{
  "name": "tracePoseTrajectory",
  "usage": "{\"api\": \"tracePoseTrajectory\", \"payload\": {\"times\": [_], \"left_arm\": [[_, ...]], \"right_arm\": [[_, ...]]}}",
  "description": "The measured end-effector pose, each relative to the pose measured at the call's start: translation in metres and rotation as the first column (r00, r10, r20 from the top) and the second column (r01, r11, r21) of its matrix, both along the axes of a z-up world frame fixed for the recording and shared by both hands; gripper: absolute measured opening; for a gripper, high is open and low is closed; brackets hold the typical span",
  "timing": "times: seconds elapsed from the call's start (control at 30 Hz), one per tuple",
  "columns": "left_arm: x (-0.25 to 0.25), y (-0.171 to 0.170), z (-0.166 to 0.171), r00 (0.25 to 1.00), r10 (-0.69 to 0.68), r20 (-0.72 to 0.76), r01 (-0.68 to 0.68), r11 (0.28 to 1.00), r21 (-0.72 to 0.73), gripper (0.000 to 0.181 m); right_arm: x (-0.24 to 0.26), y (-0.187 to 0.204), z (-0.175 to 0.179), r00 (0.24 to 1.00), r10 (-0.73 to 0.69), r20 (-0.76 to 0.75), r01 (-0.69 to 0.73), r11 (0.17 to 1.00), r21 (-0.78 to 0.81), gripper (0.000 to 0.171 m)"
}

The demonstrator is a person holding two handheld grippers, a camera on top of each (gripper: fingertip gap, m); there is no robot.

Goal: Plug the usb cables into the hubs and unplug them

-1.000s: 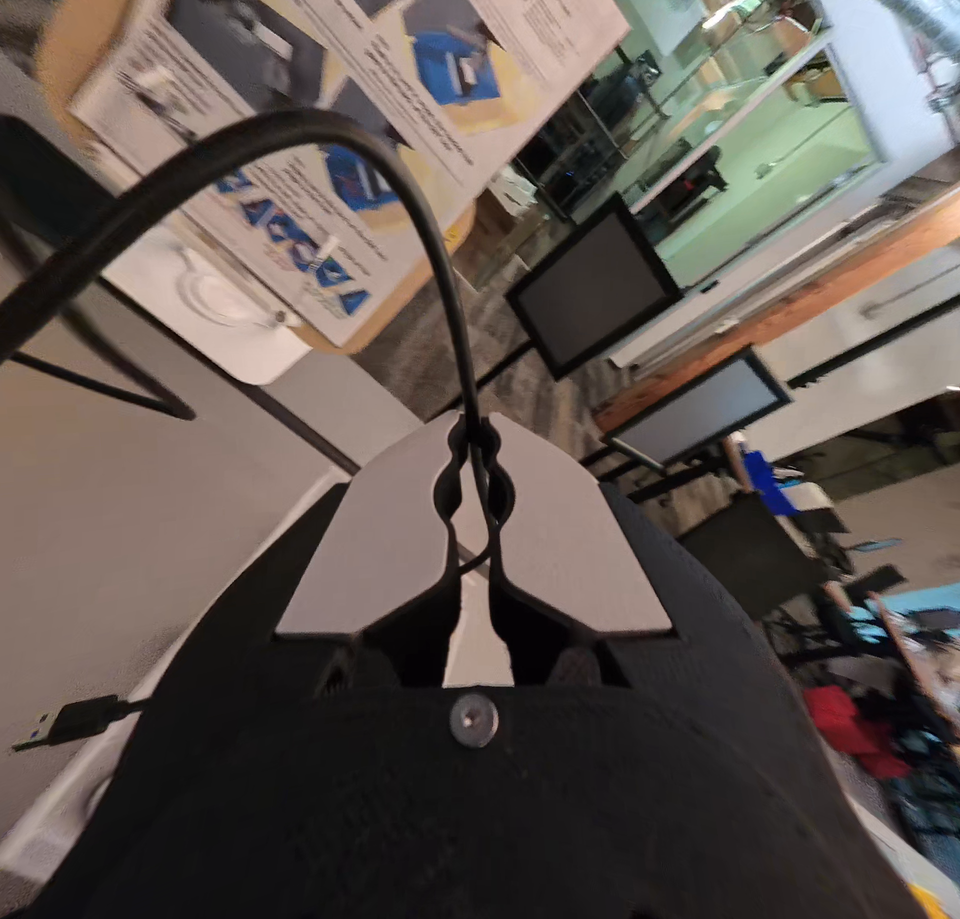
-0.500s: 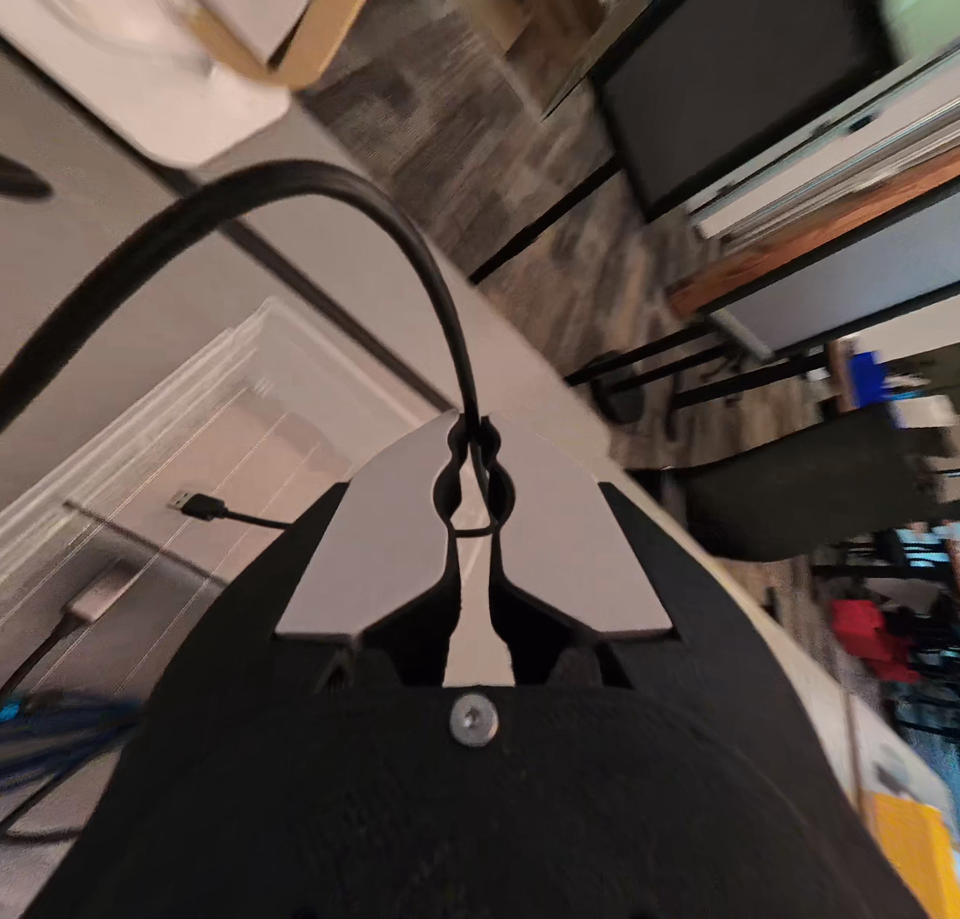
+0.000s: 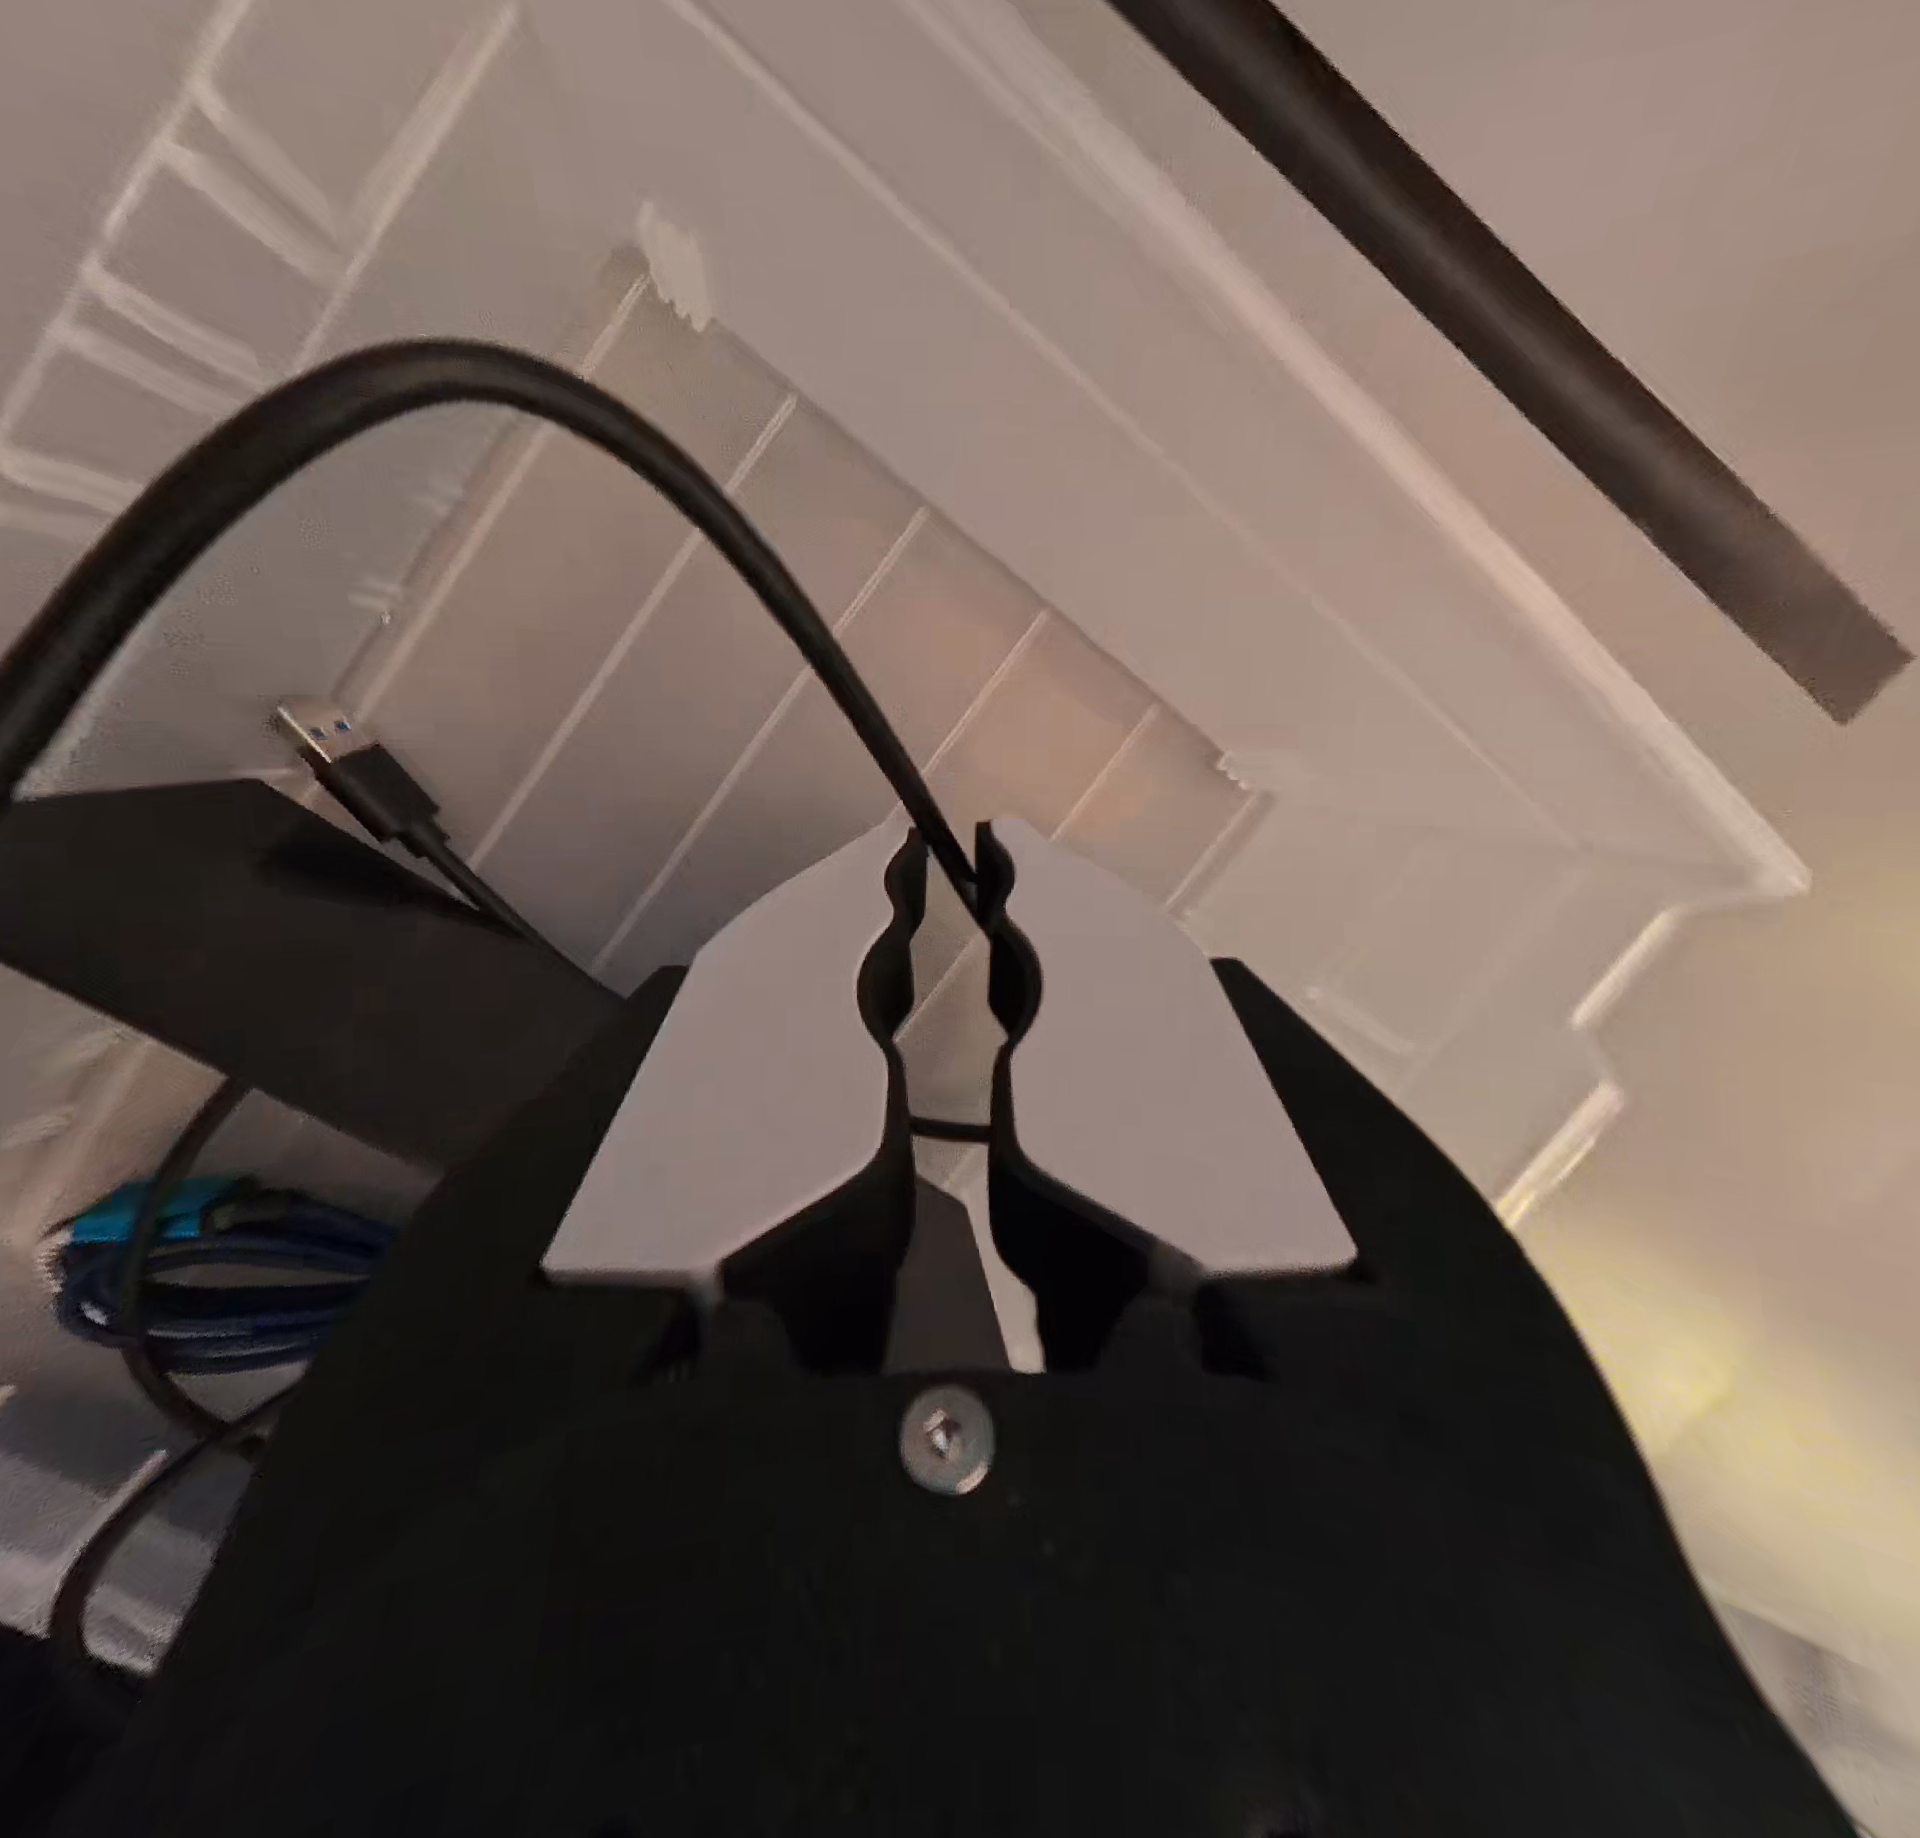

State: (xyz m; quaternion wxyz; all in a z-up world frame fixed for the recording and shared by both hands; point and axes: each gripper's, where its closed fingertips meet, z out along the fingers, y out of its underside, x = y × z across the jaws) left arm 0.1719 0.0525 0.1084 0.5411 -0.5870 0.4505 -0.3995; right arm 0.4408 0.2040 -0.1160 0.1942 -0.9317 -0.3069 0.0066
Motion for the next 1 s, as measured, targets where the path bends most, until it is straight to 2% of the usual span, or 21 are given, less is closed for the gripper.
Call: {"api": "tracePoseTrajectory", "payload": {"times": [0.03, 0.1, 0.2, 0.27, 0.37, 0.43, 0.53, 0.6, 0.67, 0.73, 0.77, 0.8, 0.9, 1.0], "left_arm": [[0.005, 0.003, 0.009, 1.0, 0.0, -0.007, 0.0, 1.0, 0.015, 0.026], [0.018, 0.011, 0.026, 1.0, 0.006, -0.028, -0.005, 0.999, 0.041, 0.026], [0.043, 0.026, 0.048, 0.999, -0.008, -0.05, 0.012, 0.997, 0.076, 0.026], [0.062, 0.036, 0.058, 0.998, -0.026, -0.059, 0.03, 0.996, 0.08, 0.026], [0.086, 0.054, 0.069, 0.997, -0.023, -0.075, 0.03, 0.995, 0.096, 0.026], [0.101, 0.064, 0.074, 0.997, -0.027, -0.076, 0.033, 0.995, 0.091, 0.026], [0.119, 0.077, 0.077, 0.995, -0.028, -0.099, 0.037, 0.995, 0.097, 0.026], [0.13, 0.081, 0.078, 0.993, -0.033, -0.116, 0.046, 0.993, 0.109, 0.026], [0.141, 0.081, 0.08, 0.993, -0.046, -0.113, 0.058, 0.992, 0.11, 0.026], [0.149, 0.079, 0.082, 0.992, -0.056, -0.112, 0.069, 0.991, 0.111, 0.026], [0.153, 0.078, 0.084, 0.992, -0.056, -0.114, 0.069, 0.991, 0.116, 0.026], [0.156, 0.077, 0.085, 0.992, -0.06, -0.112, 0.073, 0.99, 0.118, 0.026], [0.16, 0.076, 0.089, 0.991, -0.057, -0.12, 0.072, 0.989, 0.125, 0.026], [0.158, 0.08, 0.094, 0.99, -0.034, -0.134, 0.053, 0.989, 0.14, 0.026]], "right_arm": [[-0.003, 0.002, 0.001, 0.999, -0.007, -0.044, 0.007, 1.0, -0.001, 0.013], [-0.015, 0.002, 0.01, 0.982, 0.0, -0.186, 0.002, 1.0, 0.01, 0.028], [-0.025, -0.002, 0.034, 0.916, 0.029, -0.399, -0.003, 0.998, 0.067, 0.031], [-0.011, -0.006, 0.042, 0.915, 0.004, -0.402, 0.024, 0.998, 0.064, 0.038], [0.011, -0.019, 0.05, 0.927, 0.014, -0.376, 0.024, 0.995, 0.097, 0.038], [0.018, -0.032, 0.059, 0.912, 0.019, -0.41, 0.02, 0.996, 0.089, 0.036], [0.015, -0.041, 0.098, 0.874, 0.098, -0.476, 0.009, 0.976, 0.218, 0.035], [-0.004, -0.043, 0.147, 0.805, 0.254, -0.536, -0.005, 0.907, 0.422, 0.035], [-0.025, -0.044, 0.203, 0.704, 0.413, -0.578, 0.063, 0.775, 0.629, 0.044], [-0.039, -0.048, 0.244, 0.593, 0.529, -0.608, 0.165, 0.659, 0.734, 0.048], [-0.048, -0.053, 0.252, 0.547, 0.579, -0.605, 0.162, 0.636, 0.755, 0.048], [-0.054, -0.054, 0.252, 0.536, 0.601, -0.593, 0.143, 0.628, 0.765, 0.049], [-0.062, -0.053, 0.236, 0.589, 0.619, -0.52, 0.05, 0.614, 0.788, 0.048], [-0.059, -0.065, 0.22, 0.56, 0.652, -0.512, -0.052, 0.644, 0.763, 0.039]]}}
